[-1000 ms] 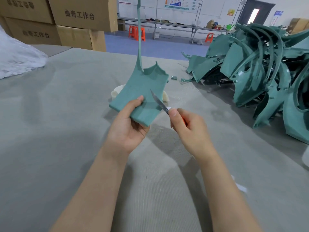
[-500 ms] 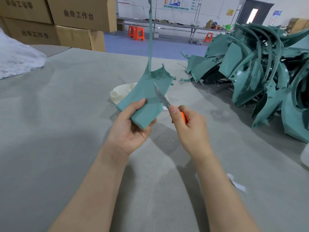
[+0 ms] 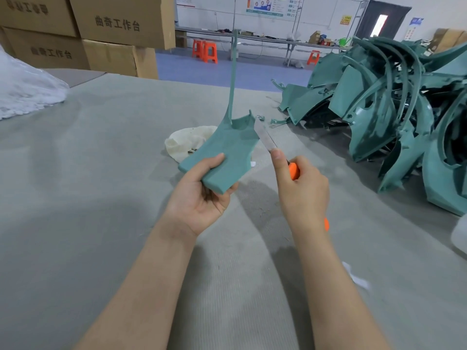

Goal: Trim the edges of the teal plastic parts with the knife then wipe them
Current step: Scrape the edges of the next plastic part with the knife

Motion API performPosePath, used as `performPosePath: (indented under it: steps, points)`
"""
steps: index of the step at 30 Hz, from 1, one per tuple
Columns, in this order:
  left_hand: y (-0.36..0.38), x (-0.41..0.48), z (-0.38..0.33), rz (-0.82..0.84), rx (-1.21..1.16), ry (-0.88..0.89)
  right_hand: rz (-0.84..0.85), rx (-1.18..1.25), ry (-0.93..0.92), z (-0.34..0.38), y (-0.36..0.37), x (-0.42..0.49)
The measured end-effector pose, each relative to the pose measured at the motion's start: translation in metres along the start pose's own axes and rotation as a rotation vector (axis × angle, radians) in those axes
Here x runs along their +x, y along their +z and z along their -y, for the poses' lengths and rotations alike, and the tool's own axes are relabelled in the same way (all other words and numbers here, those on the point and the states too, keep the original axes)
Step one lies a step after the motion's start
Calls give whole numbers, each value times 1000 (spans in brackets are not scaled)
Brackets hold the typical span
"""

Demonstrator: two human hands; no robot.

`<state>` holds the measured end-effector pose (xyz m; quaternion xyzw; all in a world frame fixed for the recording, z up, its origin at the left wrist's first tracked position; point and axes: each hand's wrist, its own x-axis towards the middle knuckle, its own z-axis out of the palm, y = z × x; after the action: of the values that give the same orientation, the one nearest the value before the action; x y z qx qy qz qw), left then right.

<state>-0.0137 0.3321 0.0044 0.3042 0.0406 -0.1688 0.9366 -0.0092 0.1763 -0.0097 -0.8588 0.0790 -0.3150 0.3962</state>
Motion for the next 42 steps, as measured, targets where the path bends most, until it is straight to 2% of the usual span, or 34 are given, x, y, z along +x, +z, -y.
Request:
performPosePath:
  steps: [8,15,21,27,30,42]
  points:
    - [-2,3,0,-19,-47,3,39,-34,36,0,0,1]
    - [-3,8,2,-118,15,86,22,-121,66,-3,-1,3]
    - [-12,10,-9,-154,-100,154,-22,-26,104,-9,-12,10]
    - [-11,8,-8,-88,-109,86,310,211,-106,-6,-15,4]
    - [-11,8,-9,-58,-149,66,407,316,-192,-1,-15,0]
    - [-11,5,-9,16,-27,-14,333,470,-118,2,-18,-2]
